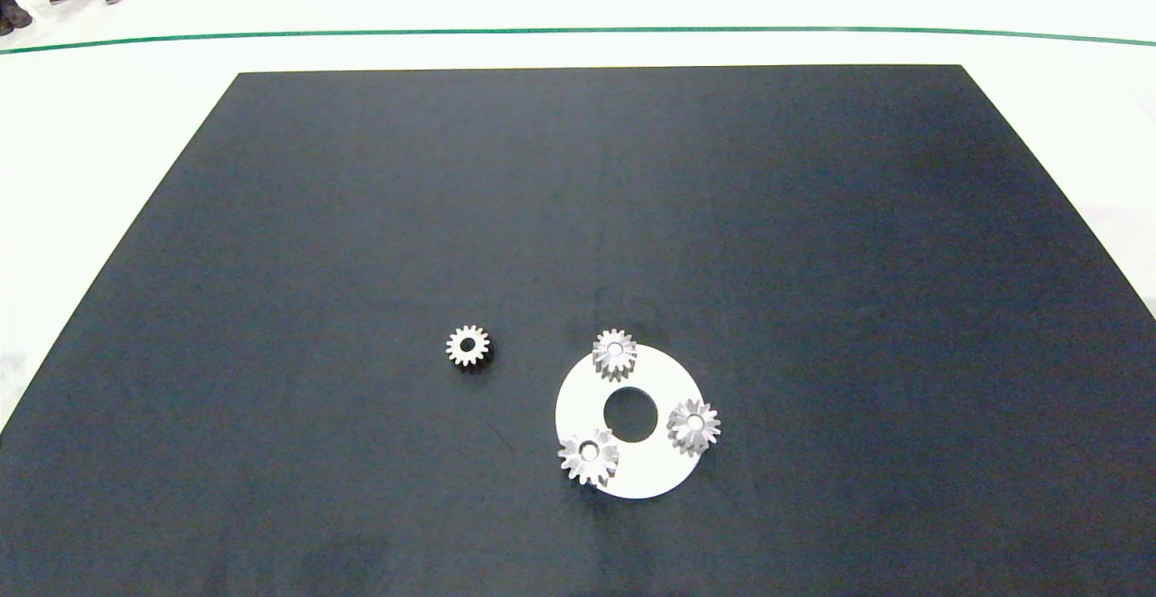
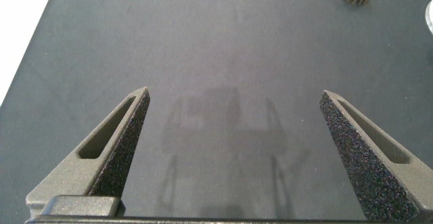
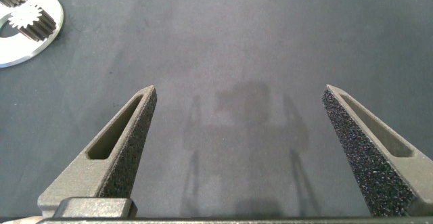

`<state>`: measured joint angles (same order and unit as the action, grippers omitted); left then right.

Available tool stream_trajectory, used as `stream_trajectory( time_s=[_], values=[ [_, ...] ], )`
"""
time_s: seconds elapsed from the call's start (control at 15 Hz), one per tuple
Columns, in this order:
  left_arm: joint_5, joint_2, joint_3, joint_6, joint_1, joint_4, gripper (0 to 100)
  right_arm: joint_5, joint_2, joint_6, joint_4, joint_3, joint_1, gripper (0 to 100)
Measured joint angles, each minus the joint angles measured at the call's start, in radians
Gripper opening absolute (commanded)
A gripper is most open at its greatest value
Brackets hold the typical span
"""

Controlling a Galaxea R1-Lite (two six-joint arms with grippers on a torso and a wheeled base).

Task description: Remove an incorrectly installed larger gear and replace it with the correct smaller gear

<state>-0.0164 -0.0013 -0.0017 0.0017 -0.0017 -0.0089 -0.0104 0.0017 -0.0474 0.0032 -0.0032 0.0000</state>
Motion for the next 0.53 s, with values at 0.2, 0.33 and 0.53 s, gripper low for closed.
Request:
stream_trajectory(
  time_s=[0.2,0.33,0.53],
  values=[
    [0.000,0.000,0.000,0.000,0.000,0.000,100,0.000,0.000,0.003,0.001,0.000,0.000,100],
    [0.000,0.000,0.000,0.000,0.001,0.000,100,0.001,0.000,0.001,0.001,0.000,0.000,100],
    [0.004,0.000,0.000,0.007,0.000,-0.001,100,0.009,0.000,0.001,0.001,0.000,0.000,100]
  ],
)
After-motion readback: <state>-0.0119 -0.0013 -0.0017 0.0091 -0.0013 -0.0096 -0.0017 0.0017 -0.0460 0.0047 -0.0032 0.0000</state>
